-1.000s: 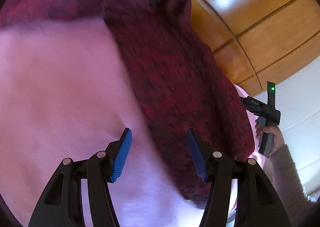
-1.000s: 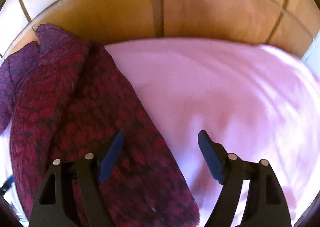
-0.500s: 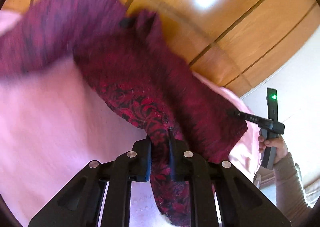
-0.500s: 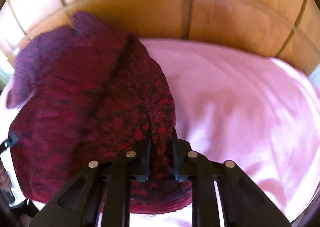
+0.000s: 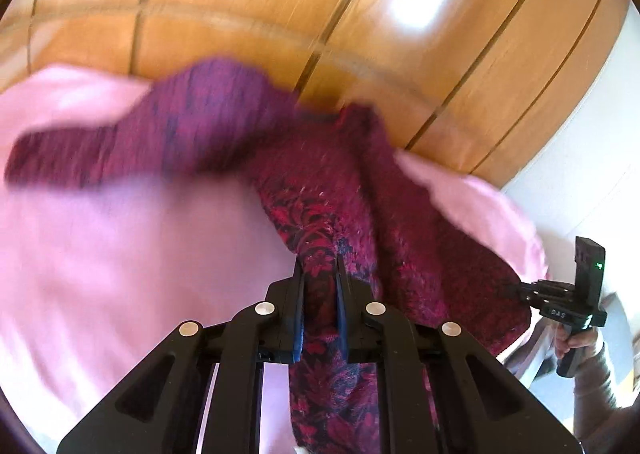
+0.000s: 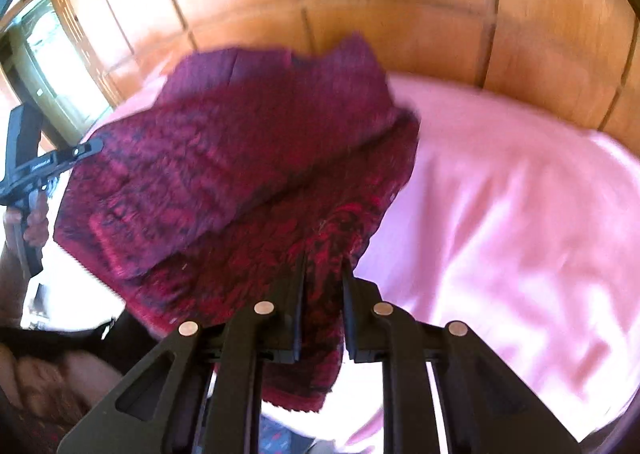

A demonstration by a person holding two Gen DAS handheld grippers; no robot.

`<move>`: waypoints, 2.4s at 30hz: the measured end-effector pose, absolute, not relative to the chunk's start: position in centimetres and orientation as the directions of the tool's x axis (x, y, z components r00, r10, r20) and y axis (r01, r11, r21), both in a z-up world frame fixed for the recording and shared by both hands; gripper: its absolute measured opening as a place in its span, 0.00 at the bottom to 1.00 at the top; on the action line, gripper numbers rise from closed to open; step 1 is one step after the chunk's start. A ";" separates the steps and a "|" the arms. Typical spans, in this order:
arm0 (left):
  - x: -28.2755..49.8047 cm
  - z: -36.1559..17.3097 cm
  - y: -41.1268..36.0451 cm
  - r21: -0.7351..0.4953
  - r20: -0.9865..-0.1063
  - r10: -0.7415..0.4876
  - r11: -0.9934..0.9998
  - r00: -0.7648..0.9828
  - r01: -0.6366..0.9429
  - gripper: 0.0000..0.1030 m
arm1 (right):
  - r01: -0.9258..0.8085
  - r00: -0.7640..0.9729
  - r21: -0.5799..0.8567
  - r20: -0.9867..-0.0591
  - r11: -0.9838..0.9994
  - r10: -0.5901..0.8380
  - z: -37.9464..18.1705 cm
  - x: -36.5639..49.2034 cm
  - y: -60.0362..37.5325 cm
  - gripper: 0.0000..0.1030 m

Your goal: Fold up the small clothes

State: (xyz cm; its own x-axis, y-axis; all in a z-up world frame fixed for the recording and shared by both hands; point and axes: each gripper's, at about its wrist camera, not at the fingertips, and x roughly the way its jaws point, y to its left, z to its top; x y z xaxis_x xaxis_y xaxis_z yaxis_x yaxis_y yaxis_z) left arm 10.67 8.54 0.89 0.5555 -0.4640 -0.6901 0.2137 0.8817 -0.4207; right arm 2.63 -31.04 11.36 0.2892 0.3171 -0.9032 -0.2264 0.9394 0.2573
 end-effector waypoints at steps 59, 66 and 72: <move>6.9 -7.5 9.1 -0.498 -0.745 -0.464 0.865 0.480 0.064 0.26 | 0.222 0.458 0.465 -0.826 0.857 0.329 7.2 3.7 -43.7 0.60; 6.6 -6.9 8.8 -0.459 -0.745 -0.452 0.881 0.490 0.114 0.11 | 0.130 0.263 0.494 -0.853 0.859 0.451 2.9 0.2 -34.2 0.25; 6.0 -4.0 10.4 -0.485 -0.696 -0.489 0.860 0.526 0.159 0.07 | -0.013 0.339 0.426 -0.849 0.904 0.405 8.1 0.4 -33.0 0.14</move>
